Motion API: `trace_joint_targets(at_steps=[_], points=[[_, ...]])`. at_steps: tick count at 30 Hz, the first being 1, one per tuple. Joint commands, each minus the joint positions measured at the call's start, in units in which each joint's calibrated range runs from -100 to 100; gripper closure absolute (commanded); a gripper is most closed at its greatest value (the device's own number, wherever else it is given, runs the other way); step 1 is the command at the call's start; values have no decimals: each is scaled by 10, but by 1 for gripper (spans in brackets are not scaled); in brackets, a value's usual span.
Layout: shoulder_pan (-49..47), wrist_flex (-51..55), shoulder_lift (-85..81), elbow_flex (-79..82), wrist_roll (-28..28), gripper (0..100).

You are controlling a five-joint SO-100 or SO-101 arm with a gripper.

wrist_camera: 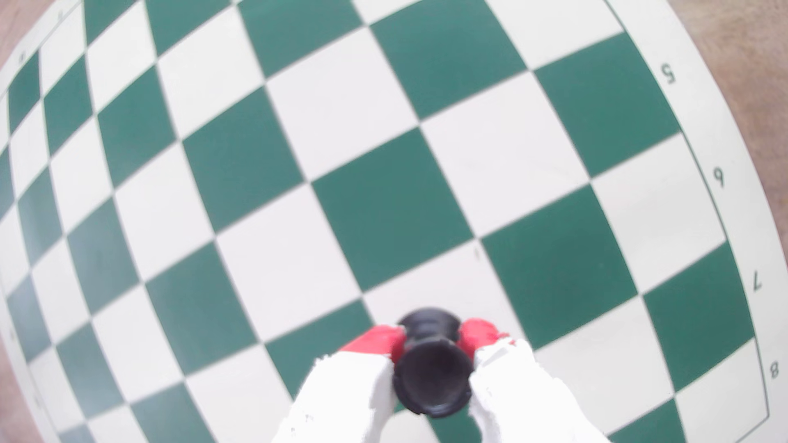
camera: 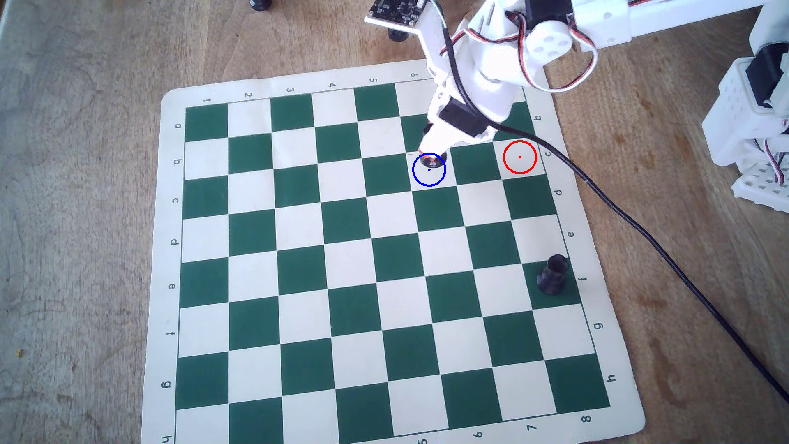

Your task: Move the chess piece from red to blue

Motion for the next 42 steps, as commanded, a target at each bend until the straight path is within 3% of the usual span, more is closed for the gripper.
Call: trace_joint_targets(at_steps=[1, 23, 26, 29, 30, 34, 40, 42], points=[[-2, -20, 8, -59, 2, 100], [17, -22, 40, -50, 6, 99], [16, -22, 33, -42, 6, 91], [17, -22, 27, -36, 5, 69], [18, -22, 24, -34, 4, 67], [18, -22, 14, -29, 3, 61], [22, -25, -23, 6, 6, 59], [30, -66, -78, 69, 6, 58]])
